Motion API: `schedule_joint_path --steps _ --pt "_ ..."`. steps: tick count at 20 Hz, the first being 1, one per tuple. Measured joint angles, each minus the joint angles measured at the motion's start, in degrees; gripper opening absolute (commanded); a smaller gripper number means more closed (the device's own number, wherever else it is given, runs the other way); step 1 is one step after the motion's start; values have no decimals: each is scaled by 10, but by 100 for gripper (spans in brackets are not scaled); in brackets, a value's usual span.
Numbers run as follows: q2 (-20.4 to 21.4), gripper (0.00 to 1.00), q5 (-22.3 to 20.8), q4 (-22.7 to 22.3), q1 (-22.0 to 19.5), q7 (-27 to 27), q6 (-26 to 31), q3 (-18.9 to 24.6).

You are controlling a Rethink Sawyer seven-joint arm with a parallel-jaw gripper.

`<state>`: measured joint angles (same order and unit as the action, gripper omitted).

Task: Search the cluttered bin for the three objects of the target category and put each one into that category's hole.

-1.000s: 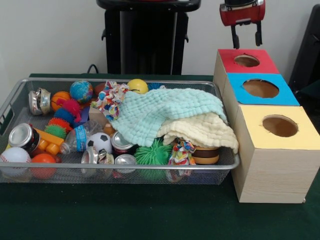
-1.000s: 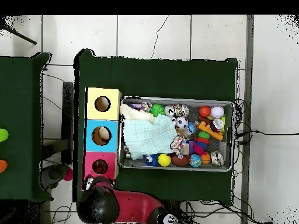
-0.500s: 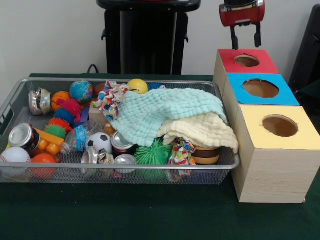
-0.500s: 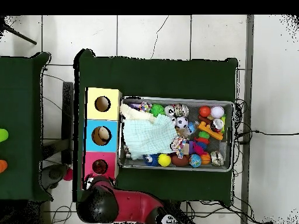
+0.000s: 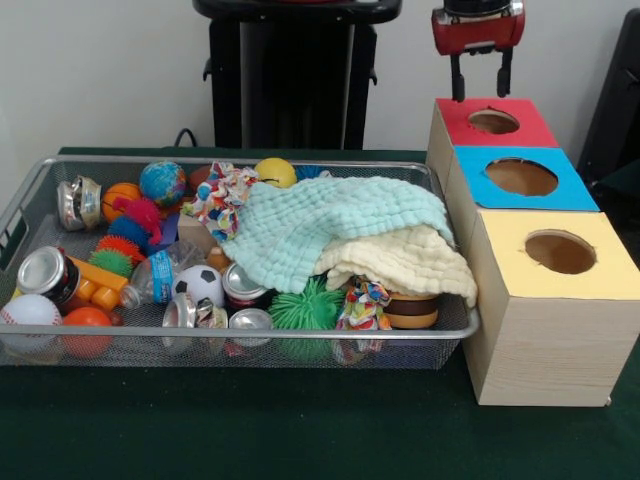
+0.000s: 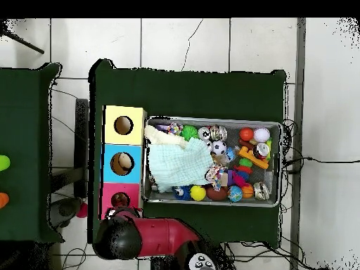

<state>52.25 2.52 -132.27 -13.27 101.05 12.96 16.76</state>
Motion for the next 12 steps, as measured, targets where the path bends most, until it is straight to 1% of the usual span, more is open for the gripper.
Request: schedule_joint_path --steps 4,6,7,12 --pt "-1 100 -40 36 -8 0 29 -8" --pt "-2 100 -52 46 -13 0 31 -9" --pt "-4 100 -68 60 -19 0 31 -10" --pt "-16 100 -108 94 -30 0 31 -13"
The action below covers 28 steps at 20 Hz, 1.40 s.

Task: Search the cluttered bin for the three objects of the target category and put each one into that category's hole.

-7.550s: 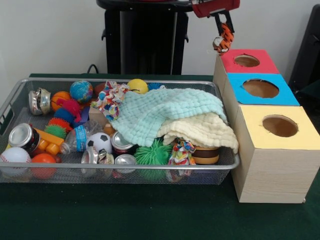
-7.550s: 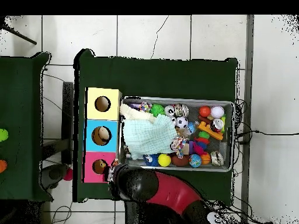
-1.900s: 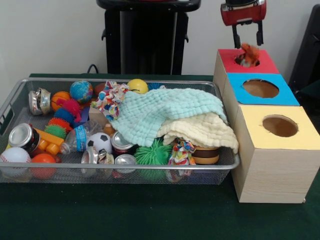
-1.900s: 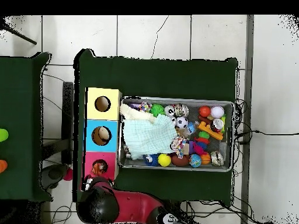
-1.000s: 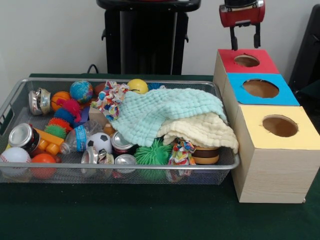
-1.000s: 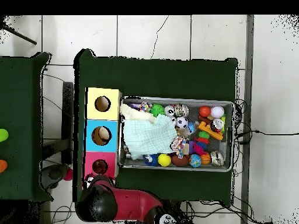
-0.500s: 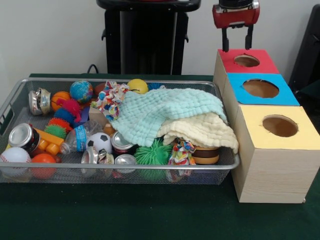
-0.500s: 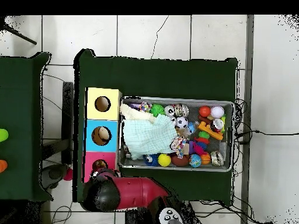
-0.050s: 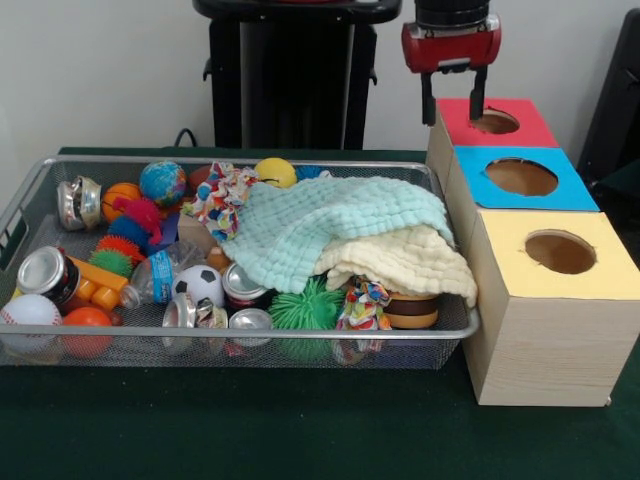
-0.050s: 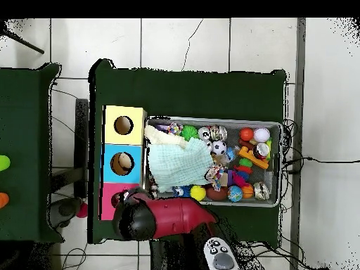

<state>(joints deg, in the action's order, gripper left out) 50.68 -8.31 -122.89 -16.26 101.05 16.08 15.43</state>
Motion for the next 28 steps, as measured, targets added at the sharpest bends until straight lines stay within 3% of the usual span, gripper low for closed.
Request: schedule_joint_path --steps 12,28 --pt "-20 100 -52 43 -28 0 0 0" --pt "-27 100 -104 53 -24 0 0 -7"
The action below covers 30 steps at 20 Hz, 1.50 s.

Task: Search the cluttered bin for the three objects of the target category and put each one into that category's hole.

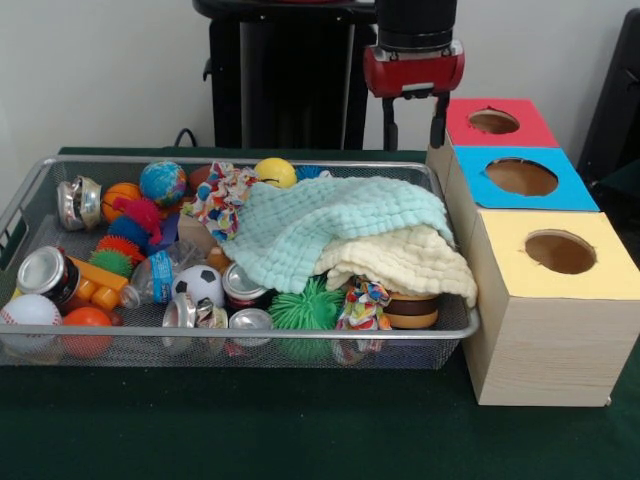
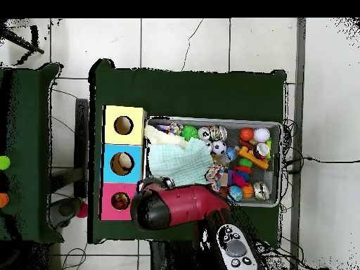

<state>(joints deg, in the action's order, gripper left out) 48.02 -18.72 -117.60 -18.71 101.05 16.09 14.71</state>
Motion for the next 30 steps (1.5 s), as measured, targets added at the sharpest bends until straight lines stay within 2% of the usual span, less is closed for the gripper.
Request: schedule_joint_path --steps 10,12,16,22,30 --pt "0 100 -70 30 28 0 0 -36" --pt "-2 100 -97 44 34 0 0 -44" --pt "-15 100 -124 67 36 0 0 -56" --pt "-46 100 -137 99 44 0 -11 -86" --pt "-111 100 -135 141 61 0 -74 -127"
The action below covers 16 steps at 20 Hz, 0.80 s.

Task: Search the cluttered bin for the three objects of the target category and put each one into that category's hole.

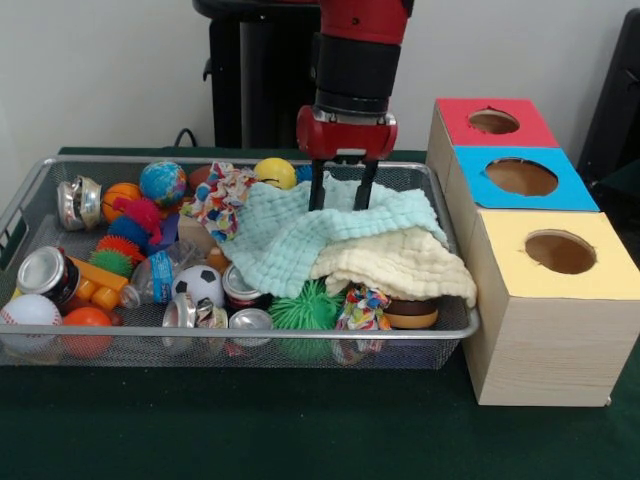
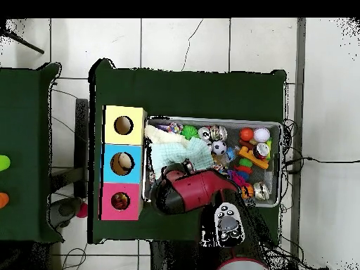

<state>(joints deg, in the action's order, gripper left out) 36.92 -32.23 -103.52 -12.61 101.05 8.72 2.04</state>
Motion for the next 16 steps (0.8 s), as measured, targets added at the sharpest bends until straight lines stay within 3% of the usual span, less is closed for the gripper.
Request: schedule_joint_path --steps 16 --pt "-59 100 93 4 -66 0 -41 7"
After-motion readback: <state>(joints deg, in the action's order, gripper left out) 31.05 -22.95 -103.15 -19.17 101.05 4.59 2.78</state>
